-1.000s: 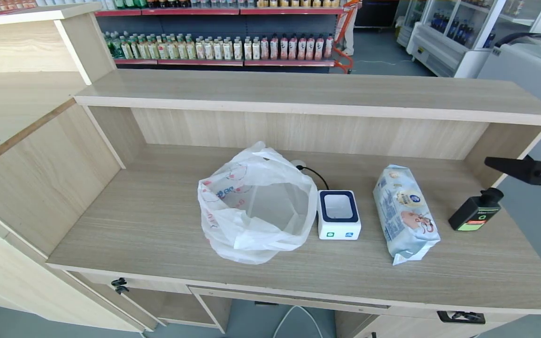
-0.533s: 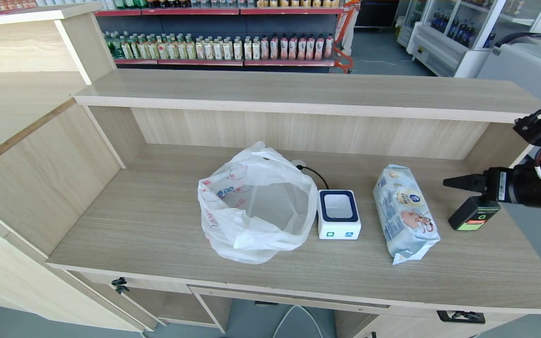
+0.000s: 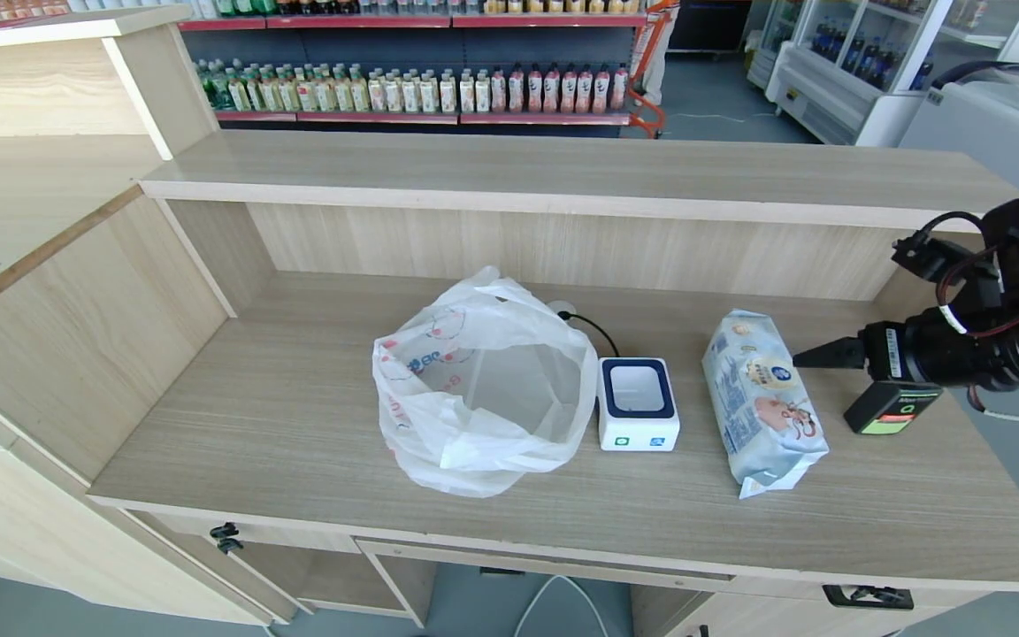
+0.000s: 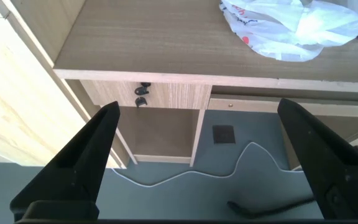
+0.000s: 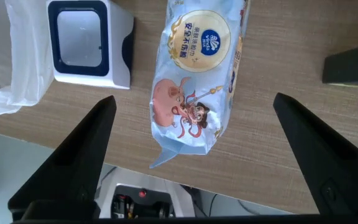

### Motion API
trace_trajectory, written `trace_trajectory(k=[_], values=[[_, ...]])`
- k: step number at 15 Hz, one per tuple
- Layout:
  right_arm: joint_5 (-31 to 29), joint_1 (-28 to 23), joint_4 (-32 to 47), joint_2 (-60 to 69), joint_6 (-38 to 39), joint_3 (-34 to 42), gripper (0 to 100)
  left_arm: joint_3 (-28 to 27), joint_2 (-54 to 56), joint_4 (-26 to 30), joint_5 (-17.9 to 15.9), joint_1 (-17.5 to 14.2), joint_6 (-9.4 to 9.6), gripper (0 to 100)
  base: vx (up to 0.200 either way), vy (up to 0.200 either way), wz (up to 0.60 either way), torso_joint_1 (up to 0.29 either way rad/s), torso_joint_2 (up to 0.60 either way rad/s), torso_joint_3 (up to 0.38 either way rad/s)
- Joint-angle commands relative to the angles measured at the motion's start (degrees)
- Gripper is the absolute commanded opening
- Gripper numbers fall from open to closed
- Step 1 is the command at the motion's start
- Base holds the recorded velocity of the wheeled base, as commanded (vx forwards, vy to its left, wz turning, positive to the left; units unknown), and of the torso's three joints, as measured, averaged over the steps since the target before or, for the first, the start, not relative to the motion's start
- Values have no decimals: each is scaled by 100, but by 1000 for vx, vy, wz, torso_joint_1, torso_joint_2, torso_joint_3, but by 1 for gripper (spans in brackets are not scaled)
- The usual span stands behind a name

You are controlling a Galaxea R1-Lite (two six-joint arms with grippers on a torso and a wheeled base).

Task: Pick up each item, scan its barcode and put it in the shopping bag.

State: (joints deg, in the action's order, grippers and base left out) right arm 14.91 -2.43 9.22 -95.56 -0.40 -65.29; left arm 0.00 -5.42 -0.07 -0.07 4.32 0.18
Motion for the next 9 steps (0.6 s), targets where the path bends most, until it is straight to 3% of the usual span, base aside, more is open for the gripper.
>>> trace_trajectory(k=[1, 9], values=[[-6, 67, 10, -103, -13, 131, 100, 0, -2, -1, -1, -1, -1, 100, 0, 0, 0, 0, 0, 0], [47, 58, -333, -481, -206, 509, 100, 0, -2, -1, -1, -1, -1, 100, 0, 0, 0, 0, 0, 0]])
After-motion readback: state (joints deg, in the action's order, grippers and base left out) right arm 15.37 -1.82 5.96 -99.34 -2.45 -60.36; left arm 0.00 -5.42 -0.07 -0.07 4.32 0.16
